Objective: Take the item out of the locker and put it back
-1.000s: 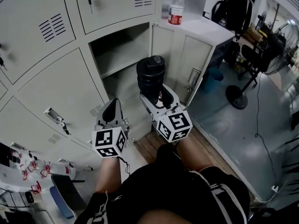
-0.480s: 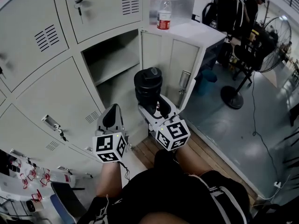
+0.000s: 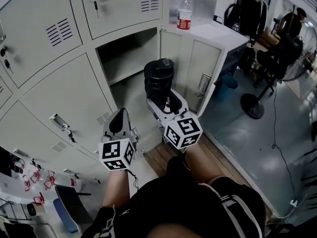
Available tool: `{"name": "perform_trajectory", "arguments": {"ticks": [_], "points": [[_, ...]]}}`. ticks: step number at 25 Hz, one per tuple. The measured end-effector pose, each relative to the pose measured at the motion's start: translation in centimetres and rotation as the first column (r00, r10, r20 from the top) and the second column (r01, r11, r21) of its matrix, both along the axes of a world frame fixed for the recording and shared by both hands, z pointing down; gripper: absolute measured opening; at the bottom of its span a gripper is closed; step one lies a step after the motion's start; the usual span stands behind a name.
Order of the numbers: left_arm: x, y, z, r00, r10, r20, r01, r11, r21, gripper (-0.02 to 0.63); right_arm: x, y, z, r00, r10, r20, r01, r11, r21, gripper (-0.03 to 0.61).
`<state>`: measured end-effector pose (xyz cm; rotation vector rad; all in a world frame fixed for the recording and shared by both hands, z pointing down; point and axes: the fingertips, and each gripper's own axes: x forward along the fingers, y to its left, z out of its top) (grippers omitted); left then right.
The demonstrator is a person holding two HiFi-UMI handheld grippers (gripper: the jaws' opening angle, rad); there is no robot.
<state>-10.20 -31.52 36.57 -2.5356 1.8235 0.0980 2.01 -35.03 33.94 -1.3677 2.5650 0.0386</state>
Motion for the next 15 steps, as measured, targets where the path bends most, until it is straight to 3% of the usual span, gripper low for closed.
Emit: {"name": "perform_trajectory", "arguments": {"ticks": [7, 15], "points": [[-2.4, 0.2, -0.4, 0.999, -0.052, 0.007, 0.052, 0.999, 0.009, 0.012, -2.9, -4.3, -1.5, 0.998, -0.040, 0.055, 0.042, 0.999, -0.023, 0.347], [-5.1, -0.1, -0.9, 0.994, -0.108, 0.004, 0.108, 0.994, 0.021, 0.012, -6.0, -9.3, -2.7, 0.965, -0.134, 0.227, 0.168, 0.976, -0.140, 0.347]]}}
